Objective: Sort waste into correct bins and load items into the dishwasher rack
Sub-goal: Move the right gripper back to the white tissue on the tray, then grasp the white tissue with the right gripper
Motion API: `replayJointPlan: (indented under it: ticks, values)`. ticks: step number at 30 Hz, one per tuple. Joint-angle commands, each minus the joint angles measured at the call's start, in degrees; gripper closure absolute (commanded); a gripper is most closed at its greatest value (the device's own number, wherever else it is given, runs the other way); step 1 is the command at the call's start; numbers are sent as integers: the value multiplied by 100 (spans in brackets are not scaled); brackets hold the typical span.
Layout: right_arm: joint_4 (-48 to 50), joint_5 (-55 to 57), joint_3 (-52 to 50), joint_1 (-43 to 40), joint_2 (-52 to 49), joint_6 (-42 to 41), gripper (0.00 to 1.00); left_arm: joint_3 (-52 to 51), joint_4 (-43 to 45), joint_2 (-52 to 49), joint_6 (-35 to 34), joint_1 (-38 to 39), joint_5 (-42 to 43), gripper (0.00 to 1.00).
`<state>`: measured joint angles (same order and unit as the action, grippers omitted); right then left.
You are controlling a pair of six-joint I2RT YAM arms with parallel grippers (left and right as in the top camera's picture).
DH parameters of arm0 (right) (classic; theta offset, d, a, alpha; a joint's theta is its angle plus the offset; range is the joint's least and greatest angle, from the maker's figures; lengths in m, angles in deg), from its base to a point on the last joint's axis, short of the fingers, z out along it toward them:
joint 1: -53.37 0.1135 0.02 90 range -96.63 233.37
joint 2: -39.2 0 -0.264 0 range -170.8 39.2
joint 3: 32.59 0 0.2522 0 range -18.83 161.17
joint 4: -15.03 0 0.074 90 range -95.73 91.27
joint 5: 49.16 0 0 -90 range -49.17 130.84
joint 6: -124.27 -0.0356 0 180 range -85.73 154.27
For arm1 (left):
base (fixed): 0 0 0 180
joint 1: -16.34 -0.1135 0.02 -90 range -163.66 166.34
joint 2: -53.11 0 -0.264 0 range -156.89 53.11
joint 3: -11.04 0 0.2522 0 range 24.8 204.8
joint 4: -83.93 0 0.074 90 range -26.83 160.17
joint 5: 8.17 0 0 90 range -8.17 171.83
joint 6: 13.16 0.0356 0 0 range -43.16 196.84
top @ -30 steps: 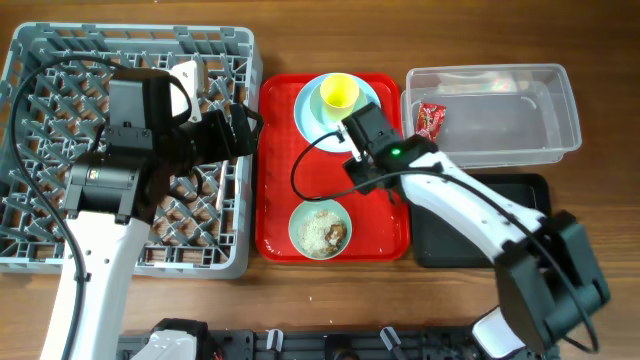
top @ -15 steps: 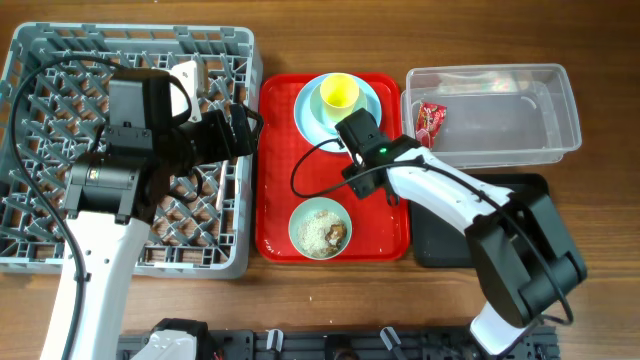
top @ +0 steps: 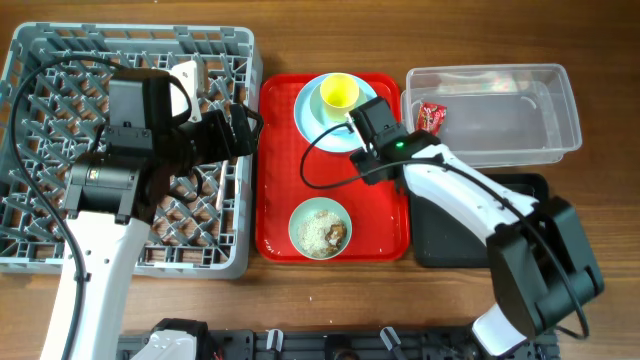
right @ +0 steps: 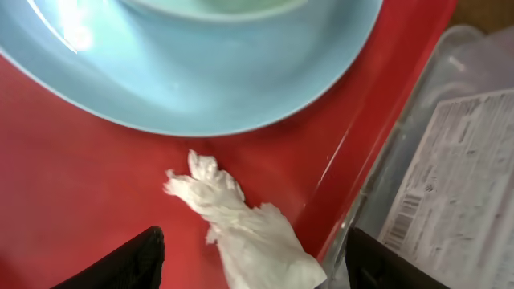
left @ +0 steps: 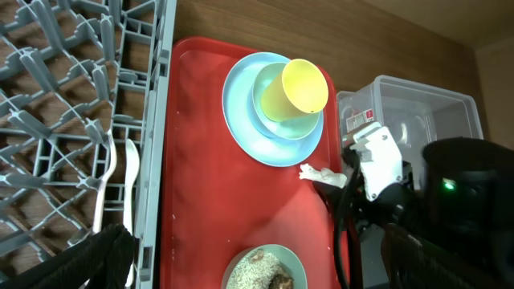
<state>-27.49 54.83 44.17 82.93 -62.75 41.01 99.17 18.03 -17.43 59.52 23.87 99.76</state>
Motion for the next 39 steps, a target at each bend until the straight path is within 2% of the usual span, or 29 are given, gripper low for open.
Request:
replayJointPlan:
  ticks: [1, 2, 7, 10, 15, 19, 23, 25, 27, 32, 39]
  values:
    - [70, -472, -68, -55, -289, 83, 28, 74, 13, 26, -28, -31, 66, 0]
    - [66, -605, -68, -55, -295, 76, 29, 74, 15, 26, -28, -31, 66, 1]
    - [-247, -1438, -68, -55, -295, 50, 56, 74, 15, 26, -28, -31, 66, 0]
    - [-365, -1458, -68, -55, -295, -142, 59, 74, 15, 26, -28, -31, 66, 0]
    - [-372, -1928, 22, -50, -136, -223, 59, 74, 15, 26, -28, -31, 66, 0]
    - [-590, -1856, 380, -50, 431, -168, 58, 74, 15, 26, -28, -31, 66, 0]
    - [-592, -675, 380, -55, 671, -68, 46, 74, 15, 26, -28, -31, 66, 0]
    - [-610, -203, 365, -57, 610, 74, 45, 74, 15, 26, -28, -31, 66, 0]
    - [-647, -197, 363, -57, 466, 350, 45, 74, 15, 26, -28, -31, 66, 0]
    - [-623, -212, 286, -57, 11, 356, 44, 74, 15, 26, -28, -31, 66, 0]
    - [-684, -1145, 286, -55, -647, 352, 48, 74, 15, 26, -28, -31, 66, 0]
